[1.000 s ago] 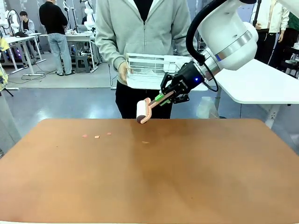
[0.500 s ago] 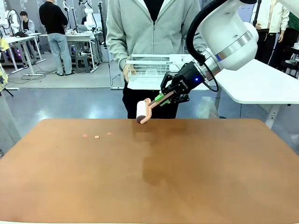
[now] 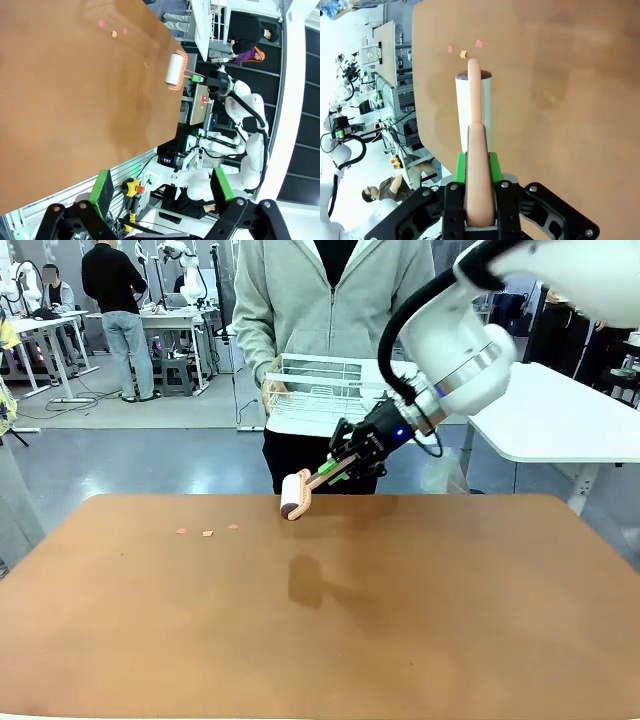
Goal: Clean the table.
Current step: Clean the table with the Lint Roller when the human lifts the Dish drying rack.
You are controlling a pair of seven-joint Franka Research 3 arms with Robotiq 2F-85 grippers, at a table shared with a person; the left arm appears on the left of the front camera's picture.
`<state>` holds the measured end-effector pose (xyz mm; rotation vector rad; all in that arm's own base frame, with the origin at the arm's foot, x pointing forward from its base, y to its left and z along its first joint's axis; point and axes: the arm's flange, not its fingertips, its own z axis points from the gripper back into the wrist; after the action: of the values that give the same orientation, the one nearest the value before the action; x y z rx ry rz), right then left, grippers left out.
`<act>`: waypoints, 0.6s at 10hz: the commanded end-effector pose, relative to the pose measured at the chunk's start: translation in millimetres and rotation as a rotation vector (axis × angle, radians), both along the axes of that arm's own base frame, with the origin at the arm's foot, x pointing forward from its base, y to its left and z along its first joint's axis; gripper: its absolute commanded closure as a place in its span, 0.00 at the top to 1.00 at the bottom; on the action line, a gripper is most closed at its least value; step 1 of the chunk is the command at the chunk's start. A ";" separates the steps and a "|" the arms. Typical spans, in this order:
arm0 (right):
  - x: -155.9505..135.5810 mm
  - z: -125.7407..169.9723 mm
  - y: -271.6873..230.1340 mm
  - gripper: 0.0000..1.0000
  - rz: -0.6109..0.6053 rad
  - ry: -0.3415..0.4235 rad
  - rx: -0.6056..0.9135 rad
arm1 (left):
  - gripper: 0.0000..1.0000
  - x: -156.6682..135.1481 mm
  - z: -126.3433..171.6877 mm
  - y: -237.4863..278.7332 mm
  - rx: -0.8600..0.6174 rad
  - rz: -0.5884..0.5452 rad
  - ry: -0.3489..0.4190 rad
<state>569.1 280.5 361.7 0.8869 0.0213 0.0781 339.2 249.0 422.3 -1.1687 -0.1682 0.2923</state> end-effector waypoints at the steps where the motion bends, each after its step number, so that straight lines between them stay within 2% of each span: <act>1: 19.0 -13.1 35.4 0.21 -0.026 0.048 0.005 | 1.00 -1.6 0.4 2.0 0.002 0.003 -0.007; 2: 30.0 -26.1 54.5 0.21 -0.058 0.086 0.006 | 1.00 -1.6 0.4 2.0 0.002 0.003 -0.007; 6: 44.8 -50.2 79.5 0.21 -0.113 0.148 -0.051 | 1.00 -1.6 0.4 2.0 0.002 0.003 -0.007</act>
<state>605.1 349.7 311.1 0.8692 0.1015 -0.0527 339.1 249.2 422.3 -1.1688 -0.1684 0.2927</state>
